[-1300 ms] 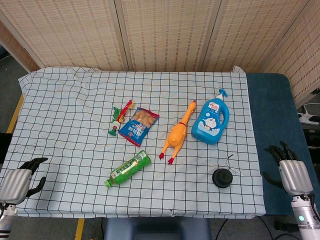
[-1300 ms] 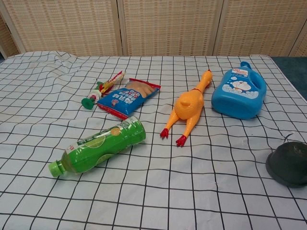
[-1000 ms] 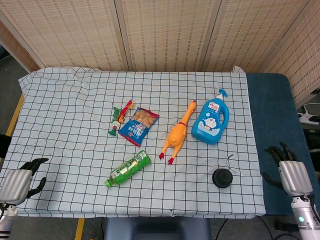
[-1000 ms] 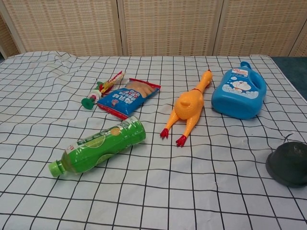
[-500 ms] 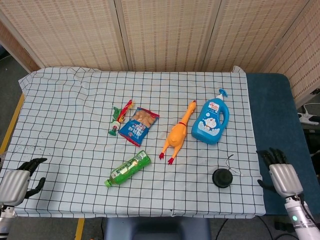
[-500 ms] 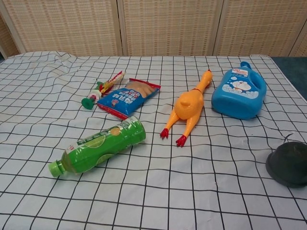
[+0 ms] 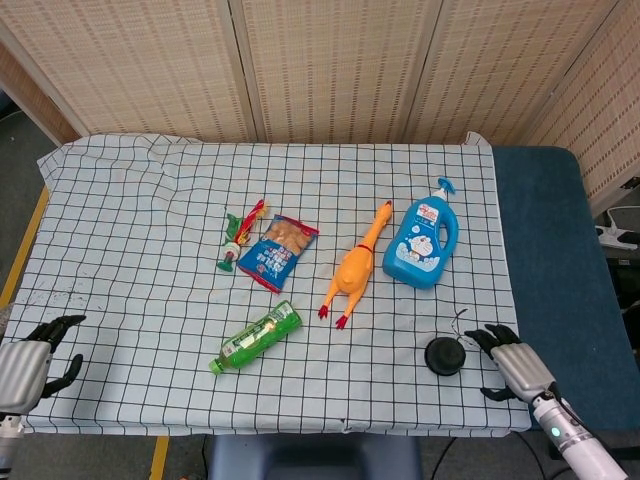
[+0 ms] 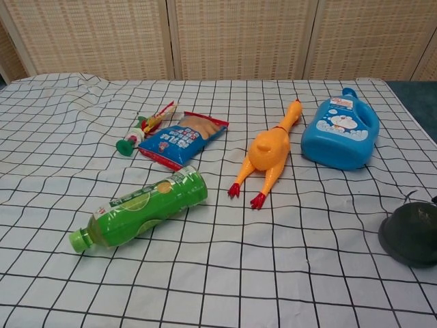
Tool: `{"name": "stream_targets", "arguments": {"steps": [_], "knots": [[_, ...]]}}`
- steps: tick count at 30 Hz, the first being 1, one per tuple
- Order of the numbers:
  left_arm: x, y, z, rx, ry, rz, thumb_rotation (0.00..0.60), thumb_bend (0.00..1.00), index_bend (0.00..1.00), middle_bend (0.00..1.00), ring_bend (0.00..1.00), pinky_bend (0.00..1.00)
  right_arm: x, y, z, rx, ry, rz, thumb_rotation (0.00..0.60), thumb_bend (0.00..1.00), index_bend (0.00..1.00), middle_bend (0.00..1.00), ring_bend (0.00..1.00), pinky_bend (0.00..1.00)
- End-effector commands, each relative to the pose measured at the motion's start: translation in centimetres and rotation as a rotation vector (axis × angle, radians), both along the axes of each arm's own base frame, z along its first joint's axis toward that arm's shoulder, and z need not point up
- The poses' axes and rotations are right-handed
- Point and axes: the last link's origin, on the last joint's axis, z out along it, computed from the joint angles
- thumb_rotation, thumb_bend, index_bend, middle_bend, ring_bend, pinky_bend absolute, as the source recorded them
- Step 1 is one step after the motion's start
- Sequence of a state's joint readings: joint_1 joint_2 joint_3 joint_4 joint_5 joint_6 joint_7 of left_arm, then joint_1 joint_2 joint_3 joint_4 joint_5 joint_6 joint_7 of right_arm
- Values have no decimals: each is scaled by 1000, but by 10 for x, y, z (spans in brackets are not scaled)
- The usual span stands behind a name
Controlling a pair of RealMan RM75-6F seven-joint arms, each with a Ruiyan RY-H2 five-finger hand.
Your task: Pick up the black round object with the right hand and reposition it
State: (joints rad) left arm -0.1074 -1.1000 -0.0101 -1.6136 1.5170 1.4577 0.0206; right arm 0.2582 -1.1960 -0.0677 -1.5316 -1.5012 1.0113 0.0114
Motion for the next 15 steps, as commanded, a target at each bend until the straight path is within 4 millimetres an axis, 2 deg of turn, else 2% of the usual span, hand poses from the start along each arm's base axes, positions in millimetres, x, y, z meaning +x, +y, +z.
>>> {"name": "stream_targets", "arguments": {"steps": [1,15], "knots": [[0,0,0,-1,3,0,600,429,222,263,324,634,4,-3,-7,15,-1,20,600,100,98,103,0,20],[0,0,1,2,5,-5,600,428,223,263,324,634,16,-26,-33,39,1,38,600,100,98,105,0,20]]}}
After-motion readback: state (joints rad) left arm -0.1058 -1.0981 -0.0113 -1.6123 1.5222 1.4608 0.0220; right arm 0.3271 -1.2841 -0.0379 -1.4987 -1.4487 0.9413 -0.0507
